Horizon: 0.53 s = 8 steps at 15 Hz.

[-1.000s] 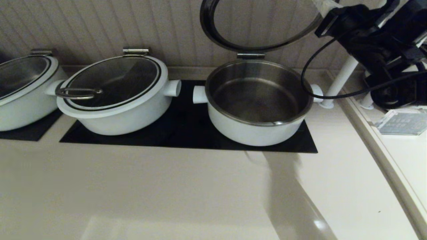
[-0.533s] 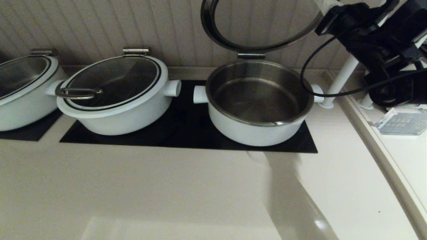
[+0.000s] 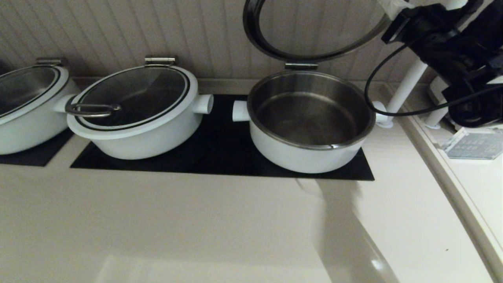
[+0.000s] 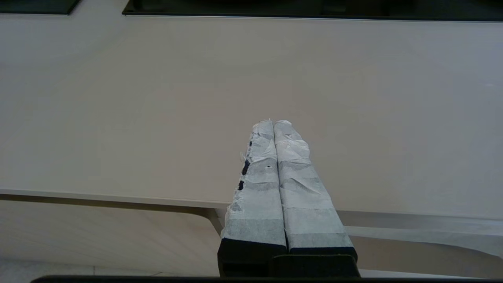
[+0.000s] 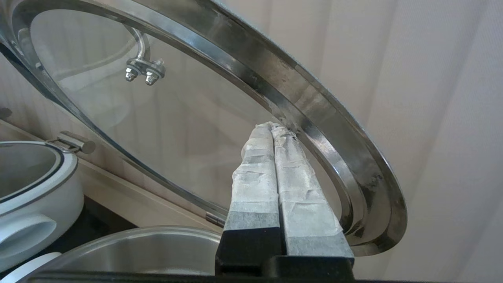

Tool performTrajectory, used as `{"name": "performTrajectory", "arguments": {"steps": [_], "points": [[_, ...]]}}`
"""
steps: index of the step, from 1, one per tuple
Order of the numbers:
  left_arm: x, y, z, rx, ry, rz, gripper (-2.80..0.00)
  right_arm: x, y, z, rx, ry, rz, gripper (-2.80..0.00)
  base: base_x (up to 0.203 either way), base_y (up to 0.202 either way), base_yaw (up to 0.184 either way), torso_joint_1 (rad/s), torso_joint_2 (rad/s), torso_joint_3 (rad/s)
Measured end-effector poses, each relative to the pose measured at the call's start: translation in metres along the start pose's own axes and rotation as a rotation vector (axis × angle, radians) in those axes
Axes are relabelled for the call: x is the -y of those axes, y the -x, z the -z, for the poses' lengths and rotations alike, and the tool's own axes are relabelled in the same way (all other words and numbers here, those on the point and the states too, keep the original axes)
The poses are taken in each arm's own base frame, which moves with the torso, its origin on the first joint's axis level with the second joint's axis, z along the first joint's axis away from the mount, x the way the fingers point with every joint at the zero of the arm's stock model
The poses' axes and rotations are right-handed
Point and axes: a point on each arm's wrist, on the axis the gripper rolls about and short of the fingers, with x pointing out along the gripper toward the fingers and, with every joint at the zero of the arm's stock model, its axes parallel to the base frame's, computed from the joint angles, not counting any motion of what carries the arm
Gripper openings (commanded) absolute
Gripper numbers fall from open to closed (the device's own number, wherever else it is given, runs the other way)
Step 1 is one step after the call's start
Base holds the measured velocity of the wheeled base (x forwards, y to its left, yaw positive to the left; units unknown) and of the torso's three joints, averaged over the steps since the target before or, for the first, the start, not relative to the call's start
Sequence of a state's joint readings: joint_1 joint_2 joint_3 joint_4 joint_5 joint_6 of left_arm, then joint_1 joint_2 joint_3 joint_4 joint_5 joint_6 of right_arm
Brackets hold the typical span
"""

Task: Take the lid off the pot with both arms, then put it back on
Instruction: Close the pot lid

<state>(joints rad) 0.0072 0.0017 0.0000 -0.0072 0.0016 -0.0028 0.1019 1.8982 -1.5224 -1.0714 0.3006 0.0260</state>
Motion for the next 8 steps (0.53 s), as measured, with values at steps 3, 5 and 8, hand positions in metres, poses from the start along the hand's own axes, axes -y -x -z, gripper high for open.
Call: {"name": "performTrajectory", "arguments": {"steps": [3, 5, 8], "points": [[0.0000, 0.0000, 0.0000, 0.000, 0.000, 0.000, -2.80, -0.0006, 0.0041, -0.0023, -0.010, -0.003, -0.008, -2.80, 0.000, 0.000, 0.000, 0.000, 0.00, 0.000], [0.0000, 0.0000, 0.0000, 0.000, 0.000, 0.001, -2.80, -0.0019, 0.0074, -0.0018, -0.020, -0.007, -0.021, -2.80, 0.000, 0.000, 0.000, 0.000, 0.00, 0.000], [0.0000, 0.0000, 0.0000, 0.000, 0.000, 0.000, -2.80, -0.0035, 0.0091, -0.0041, -0.019, -0.012, -0.034, -2.80, 0.000, 0.000, 0.000, 0.000, 0.00, 0.000]]}}
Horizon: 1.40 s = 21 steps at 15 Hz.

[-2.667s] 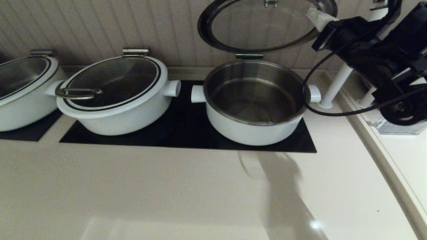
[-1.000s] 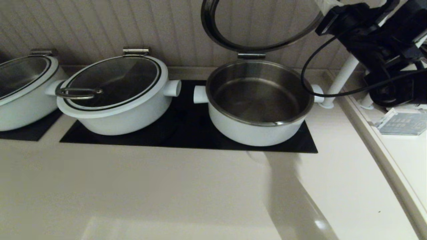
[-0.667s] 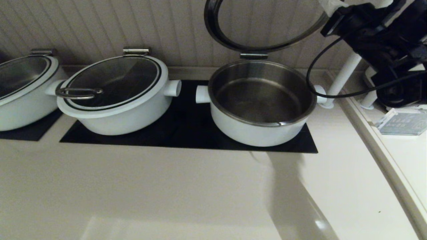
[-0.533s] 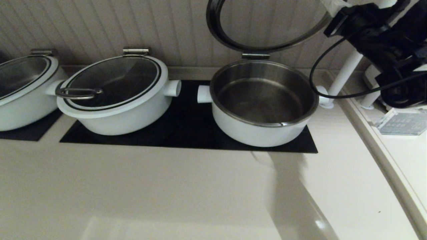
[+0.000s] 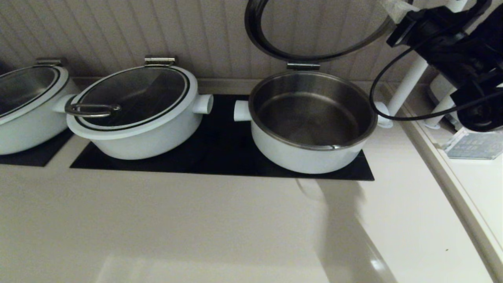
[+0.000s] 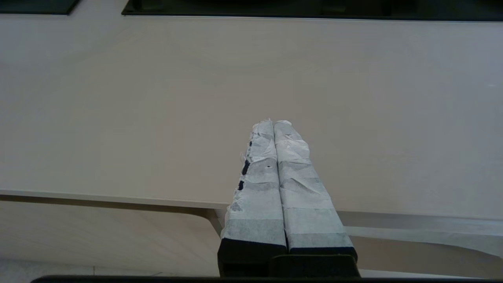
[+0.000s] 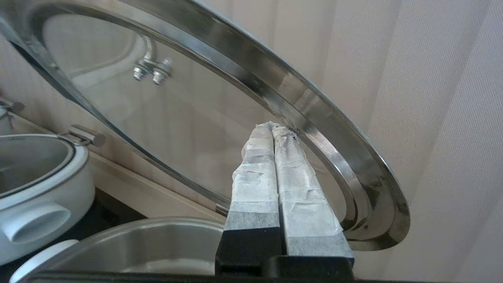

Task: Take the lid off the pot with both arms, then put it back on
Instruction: Close the pot lid

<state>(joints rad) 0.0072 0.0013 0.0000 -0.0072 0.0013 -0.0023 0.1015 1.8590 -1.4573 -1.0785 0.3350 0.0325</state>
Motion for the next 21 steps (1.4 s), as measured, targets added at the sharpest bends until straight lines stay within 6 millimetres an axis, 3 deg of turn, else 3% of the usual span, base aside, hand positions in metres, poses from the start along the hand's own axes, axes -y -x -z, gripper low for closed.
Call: {"name": "performTrajectory", "arguments": {"steps": [9, 15, 21], "points": [[0.000, 0.000, 0.000, 0.000, 0.000, 0.000, -2.80, -0.003, 0.006, -0.004, -0.018, -0.037, -0.056, -2.80, 0.000, 0.000, 0.000, 0.000, 0.00, 0.000], [0.000, 0.000, 0.000, 0.000, 0.000, 0.000, -2.80, -0.012, 0.032, 0.006, -0.117, -0.074, -0.075, -2.80, 0.000, 0.000, 0.000, 0.000, 0.00, 0.000], [0.000, 0.000, 0.000, 0.000, 0.000, 0.000, -2.80, -0.012, 0.057, -0.020, -0.134, -0.061, -0.049, -2.80, 0.000, 0.000, 0.000, 0.000, 0.00, 0.000]]}}
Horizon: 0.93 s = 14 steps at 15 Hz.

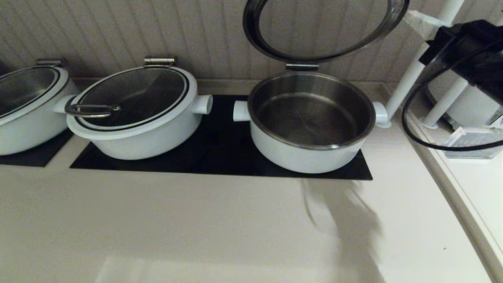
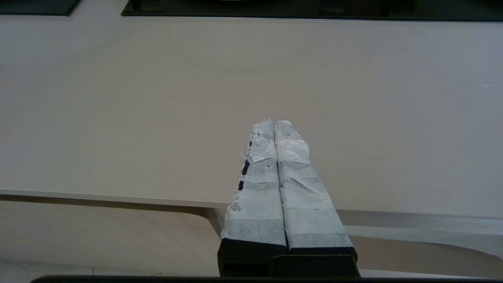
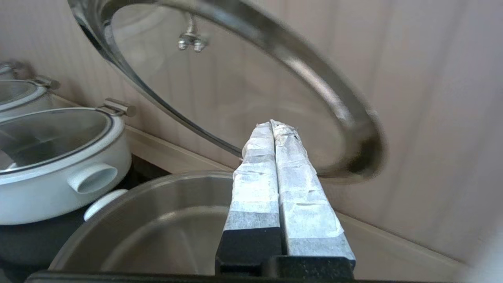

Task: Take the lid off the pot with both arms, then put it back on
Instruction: Close the pot lid

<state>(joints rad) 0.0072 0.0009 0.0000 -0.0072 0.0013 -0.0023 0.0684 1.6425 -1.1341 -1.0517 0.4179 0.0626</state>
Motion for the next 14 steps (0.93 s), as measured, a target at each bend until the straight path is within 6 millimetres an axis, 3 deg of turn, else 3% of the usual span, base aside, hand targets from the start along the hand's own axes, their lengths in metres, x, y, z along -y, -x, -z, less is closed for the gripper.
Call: {"name": "performTrajectory", "arguments": {"steps": [4, 6, 10, 14], "points": [[0.000, 0.000, 0.000, 0.000, 0.000, 0.000, -2.80, 0.012, 0.024, -0.027, -0.031, 0.024, 0.048, -2.80, 0.000, 0.000, 0.000, 0.000, 0.00, 0.000], [0.000, 0.000, 0.000, 0.000, 0.000, -0.001, -2.80, 0.016, 0.026, -0.045, 0.005, 0.043, 0.025, -2.80, 0.000, 0.000, 0.000, 0.000, 0.00, 0.000], [0.000, 0.000, 0.000, 0.000, 0.000, 0.000, -2.80, 0.027, 0.004, -0.075, 0.102, 0.108, -0.026, -2.80, 0.000, 0.000, 0.000, 0.000, 0.00, 0.000], [0.000, 0.000, 0.000, 0.000, 0.000, 0.000, -2.80, 0.045, -0.030, -0.074, 0.163, 0.158, -0.111, -2.80, 0.000, 0.000, 0.000, 0.000, 0.00, 0.000]]}}
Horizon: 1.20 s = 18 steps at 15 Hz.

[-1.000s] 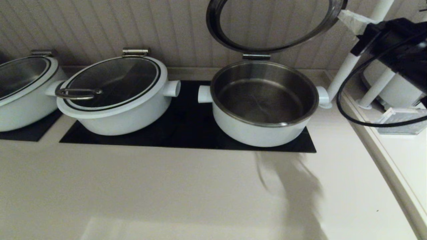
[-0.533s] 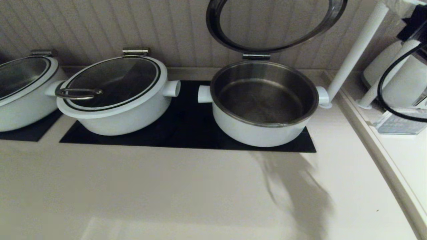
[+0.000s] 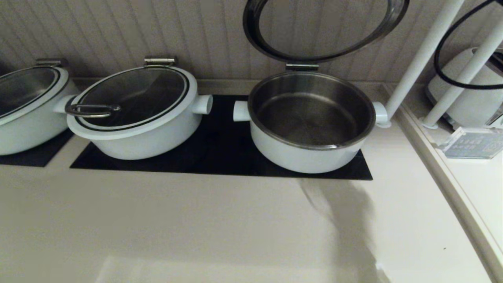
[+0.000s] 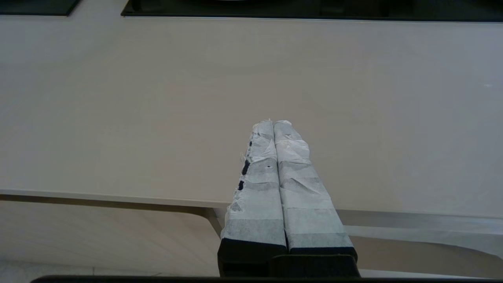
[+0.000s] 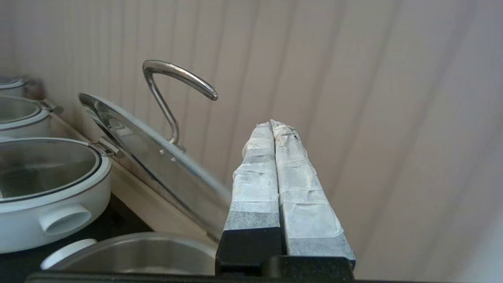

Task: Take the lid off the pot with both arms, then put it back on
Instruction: Close the pot lid

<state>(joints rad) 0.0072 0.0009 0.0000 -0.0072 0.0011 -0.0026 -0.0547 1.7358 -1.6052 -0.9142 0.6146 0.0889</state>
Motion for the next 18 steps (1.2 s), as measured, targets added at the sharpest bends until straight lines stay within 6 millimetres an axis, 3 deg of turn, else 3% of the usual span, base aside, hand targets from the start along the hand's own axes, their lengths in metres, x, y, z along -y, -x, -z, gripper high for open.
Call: {"name": "performTrajectory", "arguments": {"steps": [8, 18], "points": [[0.000, 0.000, 0.000, 0.000, 0.000, 0.000, -2.80, 0.025, -0.031, 0.043, 0.068, 0.057, -0.075, -2.80, 0.000, 0.000, 0.000, 0.000, 0.00, 0.000], [0.000, 0.000, 0.000, 0.000, 0.000, 0.000, -2.80, 0.026, -0.036, 0.063, 0.070, 0.067, -0.144, -2.80, 0.000, 0.000, 0.000, 0.000, 0.00, 0.000]]}}
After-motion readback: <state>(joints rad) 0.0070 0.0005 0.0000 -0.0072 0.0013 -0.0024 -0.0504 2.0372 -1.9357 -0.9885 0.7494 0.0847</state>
